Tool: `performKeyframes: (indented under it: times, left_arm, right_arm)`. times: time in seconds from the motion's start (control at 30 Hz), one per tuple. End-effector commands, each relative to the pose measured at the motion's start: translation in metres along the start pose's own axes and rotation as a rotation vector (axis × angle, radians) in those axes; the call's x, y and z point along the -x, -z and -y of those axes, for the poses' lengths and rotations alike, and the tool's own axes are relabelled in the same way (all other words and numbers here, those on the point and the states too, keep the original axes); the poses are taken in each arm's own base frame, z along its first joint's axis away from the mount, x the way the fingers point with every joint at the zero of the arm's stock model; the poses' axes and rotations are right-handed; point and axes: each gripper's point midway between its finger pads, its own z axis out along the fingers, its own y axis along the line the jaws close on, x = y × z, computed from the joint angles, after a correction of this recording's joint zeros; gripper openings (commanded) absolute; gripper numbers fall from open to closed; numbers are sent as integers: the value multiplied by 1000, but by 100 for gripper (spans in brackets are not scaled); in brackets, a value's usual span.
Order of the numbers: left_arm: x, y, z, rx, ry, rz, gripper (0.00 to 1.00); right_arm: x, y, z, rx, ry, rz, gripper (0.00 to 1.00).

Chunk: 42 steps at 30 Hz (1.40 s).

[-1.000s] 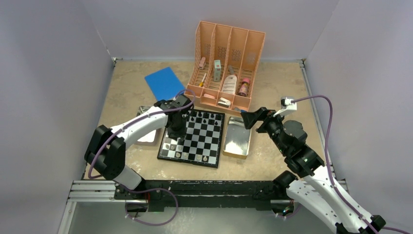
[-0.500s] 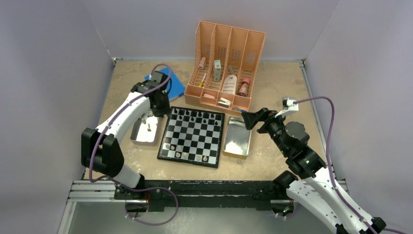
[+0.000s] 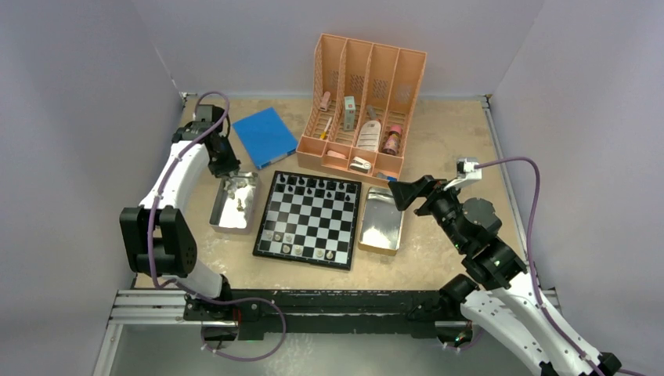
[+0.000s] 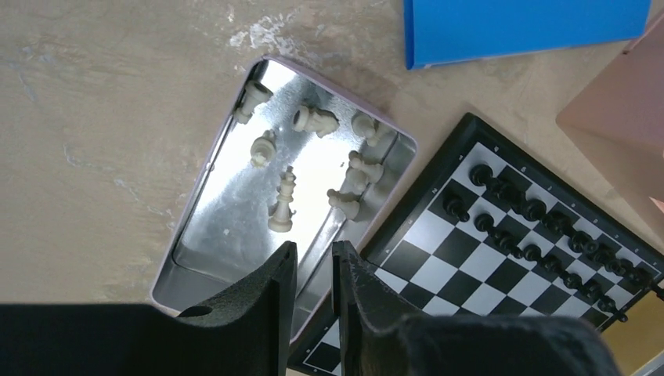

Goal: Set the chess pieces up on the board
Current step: Place the chess piece on the chessboard, then pick up the chess piece from the storage box.

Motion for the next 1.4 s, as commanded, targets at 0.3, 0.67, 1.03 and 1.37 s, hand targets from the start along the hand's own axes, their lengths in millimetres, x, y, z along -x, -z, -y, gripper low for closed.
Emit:
performKeyframes:
  times: [0.3, 0.67, 1.03, 1.37]
  left_arm:
    - [5, -58, -26, 3, 45, -82, 22]
    - [-5, -78, -42, 78, 56, -150, 22]
    - [-18, -91, -49, 118, 47, -205, 22]
    - [-19, -94, -49, 118, 44, -215, 18]
  right_arm:
    - [17, 7, -18, 85, -6, 55, 98]
    - [18, 11, -21, 105, -12, 60, 98]
    - [17, 11, -21, 106, -9, 61, 98]
    - [17, 11, -21, 107, -10, 59, 98]
